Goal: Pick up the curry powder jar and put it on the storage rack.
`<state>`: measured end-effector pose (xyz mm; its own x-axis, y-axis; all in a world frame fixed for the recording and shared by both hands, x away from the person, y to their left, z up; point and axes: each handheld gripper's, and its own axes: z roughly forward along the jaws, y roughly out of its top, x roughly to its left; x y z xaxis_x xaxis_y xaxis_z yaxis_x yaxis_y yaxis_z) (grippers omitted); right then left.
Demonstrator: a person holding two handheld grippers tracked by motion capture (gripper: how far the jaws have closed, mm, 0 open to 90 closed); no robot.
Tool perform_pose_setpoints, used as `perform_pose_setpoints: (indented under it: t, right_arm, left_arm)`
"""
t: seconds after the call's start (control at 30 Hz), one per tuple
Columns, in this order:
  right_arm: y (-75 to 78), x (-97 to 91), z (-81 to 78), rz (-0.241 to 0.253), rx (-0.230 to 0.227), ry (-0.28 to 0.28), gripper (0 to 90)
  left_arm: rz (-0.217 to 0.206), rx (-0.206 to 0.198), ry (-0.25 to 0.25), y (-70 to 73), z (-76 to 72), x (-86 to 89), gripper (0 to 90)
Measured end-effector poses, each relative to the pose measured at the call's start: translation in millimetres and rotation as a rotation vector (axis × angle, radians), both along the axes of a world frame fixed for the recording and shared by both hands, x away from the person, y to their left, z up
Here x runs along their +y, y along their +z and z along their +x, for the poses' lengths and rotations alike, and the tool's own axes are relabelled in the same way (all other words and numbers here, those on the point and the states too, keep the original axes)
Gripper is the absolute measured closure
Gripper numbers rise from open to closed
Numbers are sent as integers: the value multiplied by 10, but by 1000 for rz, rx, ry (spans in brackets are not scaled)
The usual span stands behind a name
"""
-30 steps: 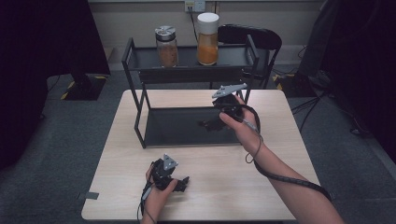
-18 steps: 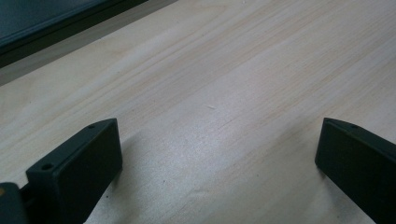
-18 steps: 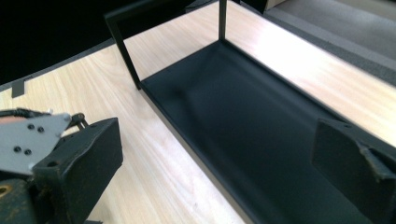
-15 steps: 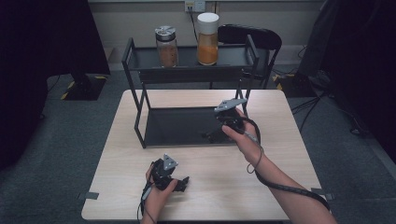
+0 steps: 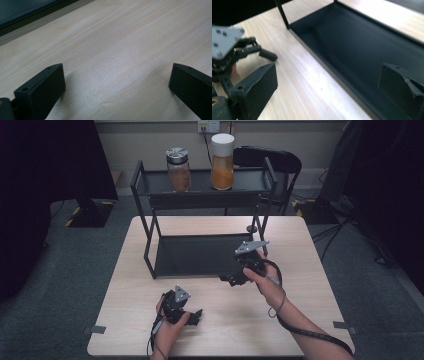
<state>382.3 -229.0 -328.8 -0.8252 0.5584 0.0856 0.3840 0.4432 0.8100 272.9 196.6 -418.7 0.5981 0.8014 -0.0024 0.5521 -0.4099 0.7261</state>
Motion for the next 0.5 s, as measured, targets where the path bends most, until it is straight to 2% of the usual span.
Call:
perform_pose_setpoints:
  t: [0.3, 0.37, 0.5]
  right_arm:
    - [-313, -195, -148, 6, 18, 28, 17]
    - [-352, -217, -198, -8, 14, 33, 14]
    - [-428, -304, -252, -6, 26, 42, 16]
  left_arm:
    - [1, 0, 0, 1, 0, 0, 0]
    - [1, 0, 0, 1, 1, 0, 0]
    - [0, 0, 0, 0, 0, 0, 0]
